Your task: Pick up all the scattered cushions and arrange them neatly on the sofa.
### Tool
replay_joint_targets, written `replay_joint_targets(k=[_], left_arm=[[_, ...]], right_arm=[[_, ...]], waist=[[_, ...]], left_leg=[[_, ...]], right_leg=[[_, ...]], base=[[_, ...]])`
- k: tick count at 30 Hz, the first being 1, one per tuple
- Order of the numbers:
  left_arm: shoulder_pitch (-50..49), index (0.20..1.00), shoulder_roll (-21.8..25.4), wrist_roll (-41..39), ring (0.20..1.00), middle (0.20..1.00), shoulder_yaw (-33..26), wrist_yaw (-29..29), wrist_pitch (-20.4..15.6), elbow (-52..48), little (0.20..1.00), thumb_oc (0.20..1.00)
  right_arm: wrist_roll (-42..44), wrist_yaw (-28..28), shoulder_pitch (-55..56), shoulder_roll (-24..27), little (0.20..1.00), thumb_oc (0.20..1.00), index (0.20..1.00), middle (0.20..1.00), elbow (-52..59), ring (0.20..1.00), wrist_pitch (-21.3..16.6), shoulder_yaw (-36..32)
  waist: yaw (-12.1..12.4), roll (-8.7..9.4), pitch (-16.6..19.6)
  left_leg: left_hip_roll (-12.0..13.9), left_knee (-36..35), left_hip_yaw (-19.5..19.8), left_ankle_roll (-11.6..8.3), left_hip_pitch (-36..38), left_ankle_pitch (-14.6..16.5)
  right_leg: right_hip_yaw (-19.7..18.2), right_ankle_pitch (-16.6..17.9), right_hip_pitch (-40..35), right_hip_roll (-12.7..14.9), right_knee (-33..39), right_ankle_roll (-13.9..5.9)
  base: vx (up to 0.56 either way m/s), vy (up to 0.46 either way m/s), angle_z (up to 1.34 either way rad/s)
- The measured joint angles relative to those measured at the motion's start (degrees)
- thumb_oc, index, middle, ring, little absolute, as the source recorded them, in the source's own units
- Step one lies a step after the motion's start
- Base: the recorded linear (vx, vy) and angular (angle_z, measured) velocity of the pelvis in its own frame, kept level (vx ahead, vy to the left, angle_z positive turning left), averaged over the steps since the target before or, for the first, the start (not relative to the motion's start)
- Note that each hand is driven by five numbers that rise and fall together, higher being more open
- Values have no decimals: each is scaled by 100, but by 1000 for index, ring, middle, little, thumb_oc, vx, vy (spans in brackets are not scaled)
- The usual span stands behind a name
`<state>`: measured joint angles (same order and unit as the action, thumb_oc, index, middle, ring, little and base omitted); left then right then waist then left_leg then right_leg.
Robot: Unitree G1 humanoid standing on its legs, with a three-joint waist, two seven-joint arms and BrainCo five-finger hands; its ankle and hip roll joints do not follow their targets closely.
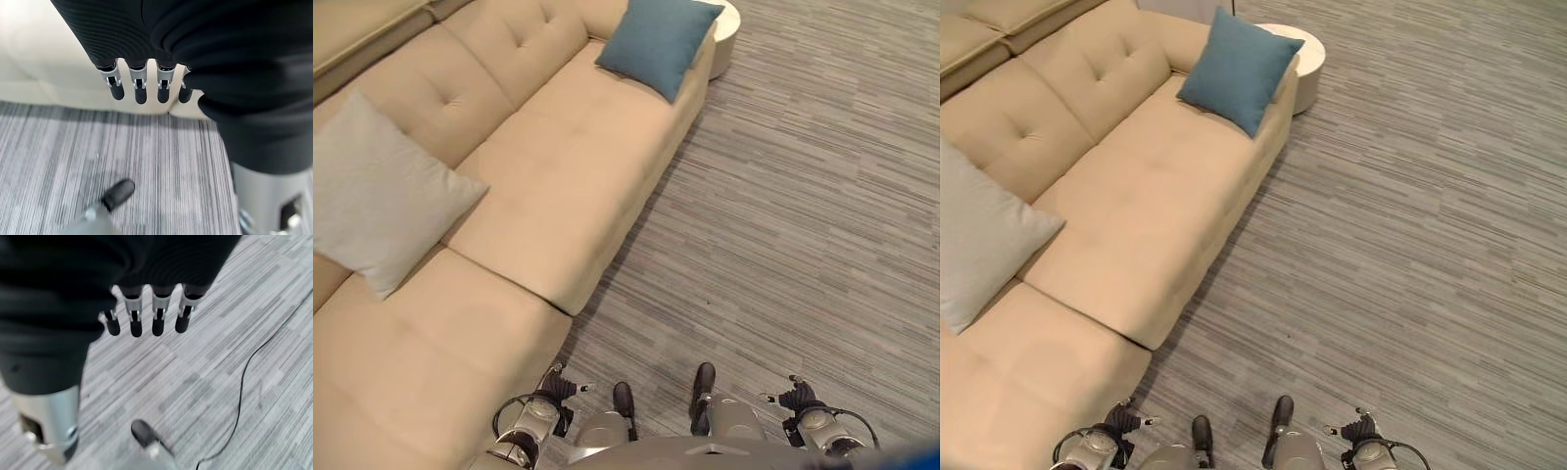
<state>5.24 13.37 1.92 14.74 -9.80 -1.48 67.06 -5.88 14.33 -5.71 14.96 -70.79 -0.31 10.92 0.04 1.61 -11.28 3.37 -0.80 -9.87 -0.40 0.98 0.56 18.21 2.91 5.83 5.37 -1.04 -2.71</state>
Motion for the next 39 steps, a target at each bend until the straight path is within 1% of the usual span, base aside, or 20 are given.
replay_joint_targets(k=[4,5,6,9,13,16,18,20,21,22,24,25,26,28,32,34,36,37,38,39], left_arm=[[218,1000,-183,118,1000,1000,50,-3,-19,147,1000,1000],[281,1000,-160,103,1000,1000,-16,-11,-19,152,1000,1000],[313,1000,-46,95,1000,1000,-2,-17,-22,26,1000,1000],[199,1000,-39,94,1000,1000,1,-13,0,5,1000,1000],[148,1000,-17,97,1000,1000,104,-4,-1,13,1000,1000],[44,1000,-16,108,1000,1000,75,-3,3,12,1000,1000],[81,1000,-53,120,1000,1000,84,-5,7,30,1000,1000],[12,1000,-139,119,1000,1000,107,-4,33,188,1000,1000],[-46,1000,-146,119,1000,1000,117,-7,54,172,1000,1000],[118,1000,-75,114,1000,1000,106,-15,65,129,1000,1000],[279,1000,-29,100,1000,1000,224,-43,52,119,1000,1000],[356,1000,-42,100,1000,1000,291,-56,58,127,1000,1000],[353,1000,-43,100,1000,1000,304,-59,60,129,1000,1000],[342,1000,-32,105,1000,1000,295,-58,59,173,1000,1000],[158,1000,35,119,1000,1000,203,-52,63,249,1000,1000],[63,1000,42,124,1000,1000,185,-54,67,352,1000,1000],[-24,1000,-86,128,1000,1000,130,-54,73,405,1000,1000],[-65,1000,-216,117,1000,1000,81,-58,54,395,1000,1000],[-5,1000,-245,115,1000,1000,27,-49,42,399,1000,1000],[35,1000,-239,101,1000,1000,-47,-63,4,381,1000,1000]], right_arm=[[19,23,100,88,1000,1000,1000,1000,71,1000,-16,-135],[20,60,68,91,1000,1000,1000,1000,96,1000,-35,-133],[23,79,-20,82,1000,1000,1000,1000,-38,1000,-27,-83],[73,123,-76,98,1000,1000,1000,1000,-201,1000,-14,147],[78,156,-94,98,1000,1000,1000,1000,-346,1000,-6,329],[75,160,-50,109,1000,1000,1000,1000,-354,1000,-10,317],[67,158,-30,119,1000,1000,1000,1000,-384,1000,-10,323],[62,146,-25,138,1000,1000,1000,1000,-454,1000,4,286],[53,125,-3,126,1000,1000,1000,1000,-339,1000,-6,306],[50,112,97,92,1000,1000,1000,1000,-138,1000,-4,370],[7,113,113,99,1000,1000,1000,1000,-73,1000,8,308],[0,109,53,104,1000,1000,1000,1000,-39,1000,16,298],[-1,108,4,94,1000,1000,1000,1000,25,1000,3,295],[-3,103,-69,66,1000,1000,1000,1000,67,1000,-1,349],[-6,109,-62,83,1000,1000,1000,1000,120,1000,41,267],[-4,108,-63,61,1000,1000,1000,1000,46,1000,89,245],[-3,111,45,70,1000,1000,1000,1000,-28,1000,109,140],[-3,118,121,97,1000,1000,1000,1000,-71,1000,100,75],[3,123,73,53,1000,1000,1000,1000,-87,1000,87,26],[5,124,98,45,1000,1000,1000,1000,-74,1000,58,26]], waist=[[-42,87,18],[-45,113,-2],[62,197,-55],[92,177,-34],[156,105,15],[229,177,84],[221,151,185],[160,-92,232],[103,-191,296],[55,-87,385],[33,2,389],[70,-60,334],[74,-144,294],[36,-167,270],[-31,147,207],[-47,207,196],[-113,35,188],[-51,-56,198],[-28,-24,217],[16,29,239]], left_leg=[[178,1852,475,-374,-810,-109],[185,2752,677,-628,-1328,-255],[113,3368,946,-693,-1857,-164],[-94,1468,870,-558,-1828,-258],[-247,43,964,-559,-1788,-697],[-431,87,877,-220,-1598,-932],[-540,188,831,-74,-1382,-971],[-422,-286,690,393,-733,-742],[-371,-284,710,467,-643,-706],[-581,-121,720,650,-557,-403],[-821,-121,664,778,-428,-220],[-829,-139,606,794,-319,-174],[-815,-151,558,763,-204,-121],[-811,-246,459,604,37,-20],[-834,-260,577,324,425,429],[-773,-201,639,133,620,662],[-553,-26,757,-97,955,796],[-431,460,712,-162,915,802],[-395,1507,742,-235,447,798],[-347,2733,655,-474,-98,611]], right_leg=[[-185,-151,-465,-229,447,276],[-297,-260,-440,-275,397,499],[-410,-270,-566,-356,444,612],[-477,-264,-744,-537,649,666],[-762,-497,-872,-894,636,542],[-978,-606,-1184,-942,628,480],[-1069,-781,-1340,-890,625,245],[-1248,-1159,-1213,-914,-280,2],[-1236,-1411,-776,-872,-1253,-153],[-1162,-1708,14,-303,-2949,-446],[-964,-1740,744,445,-4154,-622],[-696,-1739,1002,685,-4149,-598],[-429,-1698,1136,864,-3816,-543],[-321,-1433,1335,842,-2566,-560],[-337,-187,1590,535,-780,-586],[-305,19,1378,393,-338,-507],[-285,519,899,202,-227,23],[-249,467,591,74,-93,293],[-154,385,339,38,98,392],[-144,384,157,32,272,516]], base=[[129,-222,29],[242,-138,-7],[351,-105,-27],[295,-9,-44],[307,71,-37],[280,125,-69],[301,190,-48],[142,108,-57],[155,103,-37],[283,140,2],[285,49,-4],[253,-39,-35],[243,-68,-34],[229,-94,-7],[349,-206,12],[302,-193,20],[239,-261,35],[247,-362,38],[193,-382,28],[197,-352,7]])
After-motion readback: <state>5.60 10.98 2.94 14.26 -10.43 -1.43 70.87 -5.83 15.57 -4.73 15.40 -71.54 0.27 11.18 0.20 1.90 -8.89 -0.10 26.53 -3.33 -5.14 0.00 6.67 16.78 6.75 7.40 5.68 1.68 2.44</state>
